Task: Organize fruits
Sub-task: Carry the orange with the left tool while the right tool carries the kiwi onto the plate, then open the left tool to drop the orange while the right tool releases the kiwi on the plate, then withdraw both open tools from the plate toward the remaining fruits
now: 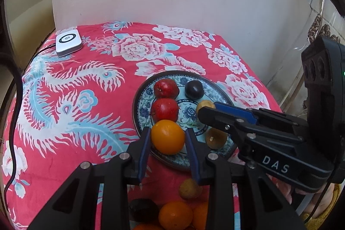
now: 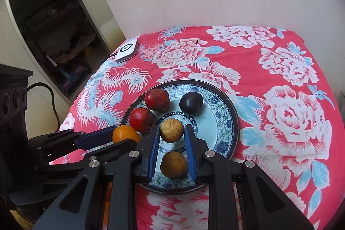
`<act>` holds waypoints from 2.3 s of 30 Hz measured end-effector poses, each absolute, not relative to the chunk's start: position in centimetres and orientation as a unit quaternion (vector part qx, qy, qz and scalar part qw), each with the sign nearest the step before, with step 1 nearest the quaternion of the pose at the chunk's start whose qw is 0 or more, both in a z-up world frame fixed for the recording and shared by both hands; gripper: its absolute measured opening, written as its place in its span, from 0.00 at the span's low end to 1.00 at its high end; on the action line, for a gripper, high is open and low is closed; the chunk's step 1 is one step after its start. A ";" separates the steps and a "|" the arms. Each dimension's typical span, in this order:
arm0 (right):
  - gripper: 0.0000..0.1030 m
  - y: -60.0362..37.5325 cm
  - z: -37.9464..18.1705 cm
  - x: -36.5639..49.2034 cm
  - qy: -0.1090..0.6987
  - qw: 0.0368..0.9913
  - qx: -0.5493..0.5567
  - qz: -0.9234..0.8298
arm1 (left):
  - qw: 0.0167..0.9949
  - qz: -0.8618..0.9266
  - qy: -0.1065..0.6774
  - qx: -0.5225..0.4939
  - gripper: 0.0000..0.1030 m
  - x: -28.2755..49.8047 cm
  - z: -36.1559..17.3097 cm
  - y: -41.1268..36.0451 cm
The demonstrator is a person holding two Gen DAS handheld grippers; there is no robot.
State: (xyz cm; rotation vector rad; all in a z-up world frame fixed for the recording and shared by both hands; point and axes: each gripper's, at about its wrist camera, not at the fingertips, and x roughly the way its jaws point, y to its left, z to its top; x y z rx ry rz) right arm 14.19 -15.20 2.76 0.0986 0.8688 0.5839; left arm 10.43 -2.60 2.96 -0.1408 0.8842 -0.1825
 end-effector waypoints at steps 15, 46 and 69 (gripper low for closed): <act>0.24 -14.7 2.2 16.1 0.429 0.858 0.068 0.275 | 0.904 -0.088 0.414 -0.060 0.33 11.1 2.7 -2.5; 0.36 -15.1 3.5 14.4 0.412 0.863 0.086 0.280 | 0.909 -0.089 0.403 -0.053 0.42 10.0 4.1 -2.5; 0.37 -15.7 5.5 5.8 0.381 0.879 0.042 0.282 | 0.900 -0.036 0.423 -0.099 0.42 3.7 5.6 1.3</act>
